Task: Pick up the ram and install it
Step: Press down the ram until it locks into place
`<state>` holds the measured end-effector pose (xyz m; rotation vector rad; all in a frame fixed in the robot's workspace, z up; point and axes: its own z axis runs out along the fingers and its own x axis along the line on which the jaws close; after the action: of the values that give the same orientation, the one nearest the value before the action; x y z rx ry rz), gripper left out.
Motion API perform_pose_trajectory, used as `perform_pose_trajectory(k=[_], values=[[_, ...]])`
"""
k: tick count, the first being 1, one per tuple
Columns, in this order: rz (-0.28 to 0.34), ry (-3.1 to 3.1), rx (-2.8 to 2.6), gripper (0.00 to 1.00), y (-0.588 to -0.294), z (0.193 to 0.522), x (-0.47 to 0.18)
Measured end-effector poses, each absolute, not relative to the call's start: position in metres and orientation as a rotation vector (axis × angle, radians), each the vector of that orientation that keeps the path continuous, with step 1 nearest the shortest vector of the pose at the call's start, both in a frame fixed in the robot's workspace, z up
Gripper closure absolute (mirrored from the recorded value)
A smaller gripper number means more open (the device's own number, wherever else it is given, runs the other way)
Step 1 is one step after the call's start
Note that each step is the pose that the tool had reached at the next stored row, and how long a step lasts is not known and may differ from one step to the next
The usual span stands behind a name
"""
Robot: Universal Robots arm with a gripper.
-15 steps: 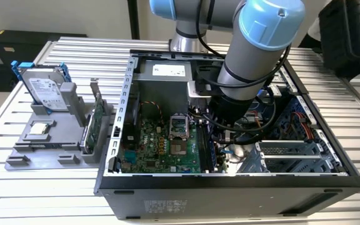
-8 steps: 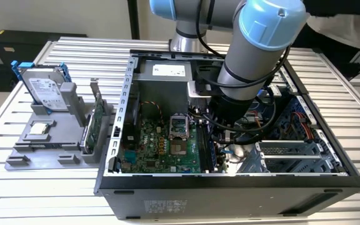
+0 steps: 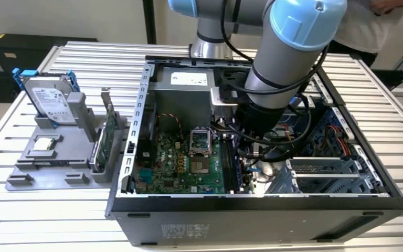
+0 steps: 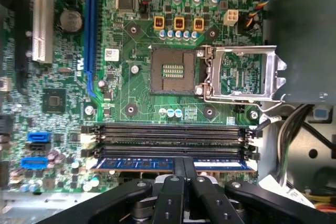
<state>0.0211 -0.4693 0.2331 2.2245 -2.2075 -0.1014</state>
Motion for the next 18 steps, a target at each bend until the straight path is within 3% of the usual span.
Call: perform_pose_trajectory(k=[18], values=[[-0.12,-2.199,2.215,1.0,-0.469,0.307,0.023]])
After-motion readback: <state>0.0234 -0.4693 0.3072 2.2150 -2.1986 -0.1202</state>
